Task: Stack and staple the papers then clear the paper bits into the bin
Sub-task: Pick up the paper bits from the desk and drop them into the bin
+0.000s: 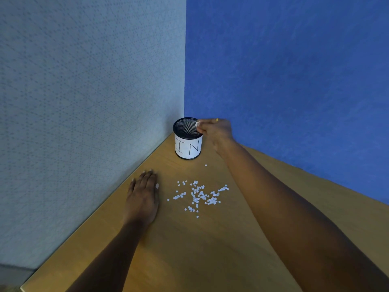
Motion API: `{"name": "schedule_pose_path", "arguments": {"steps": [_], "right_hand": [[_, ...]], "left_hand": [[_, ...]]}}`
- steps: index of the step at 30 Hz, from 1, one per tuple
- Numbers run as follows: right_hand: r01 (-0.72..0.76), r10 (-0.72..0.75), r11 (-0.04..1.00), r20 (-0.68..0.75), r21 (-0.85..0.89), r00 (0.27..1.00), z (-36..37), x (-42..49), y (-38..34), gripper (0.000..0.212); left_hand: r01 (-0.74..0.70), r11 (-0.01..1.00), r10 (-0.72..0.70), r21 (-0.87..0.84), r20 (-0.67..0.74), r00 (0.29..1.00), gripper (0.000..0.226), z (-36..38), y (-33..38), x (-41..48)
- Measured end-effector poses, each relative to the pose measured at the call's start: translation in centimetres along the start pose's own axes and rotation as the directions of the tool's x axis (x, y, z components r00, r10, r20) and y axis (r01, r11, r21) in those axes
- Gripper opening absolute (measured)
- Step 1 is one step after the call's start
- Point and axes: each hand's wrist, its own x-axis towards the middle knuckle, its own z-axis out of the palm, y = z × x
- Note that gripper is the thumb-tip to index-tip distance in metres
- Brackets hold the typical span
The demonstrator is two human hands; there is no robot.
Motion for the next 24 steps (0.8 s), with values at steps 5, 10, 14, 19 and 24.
{"name": "schedule_pose_path", "arguments": {"steps": [5, 10, 14, 19, 24], "right_hand": [[0.214, -0.188, 0.782, 0.105, -0.586, 0.977, 1.7, 2.0, -0.2, 0.019], [0.269, -0.222, 0.576, 0.169, -0.772, 0.96, 2.5, 2.5, -0.2, 0.025], [0.328, -0.309, 0.52, 0.185, -0.789, 0.933, 2.1, 2.5, 0.0, 0.024], [0.383, -0.371, 0.507, 0.205, -0.772, 0.906, 1.9, 2.4, -0.1, 0.018], [0.386, -0.346, 0.556, 0.217, -0.736, 0.913, 1.6, 2.5, 0.5, 0.023]], "left_hand": [[-0.011, 1.0, 0.011, 0.018, -0.002, 1.0, 0.068, 0.1, -0.1, 0.0], [-0.01, 1.0, 0.01, 0.015, -0.001, 1.0, 0.068, 0.1, -0.1, 0.0], [-0.01, 1.0, 0.01, 0.014, -0.006, 1.0, 0.069, 0.1, 0.0, 0.0], [-0.007, 1.0, 0.007, 0.002, -0.014, 1.0, 0.07, 0.0, -0.1, 0.0], [-0.006, 1.0, 0.006, 0.005, -0.016, 1.0, 0.071, 0.0, 0.0, 0.0]]}}
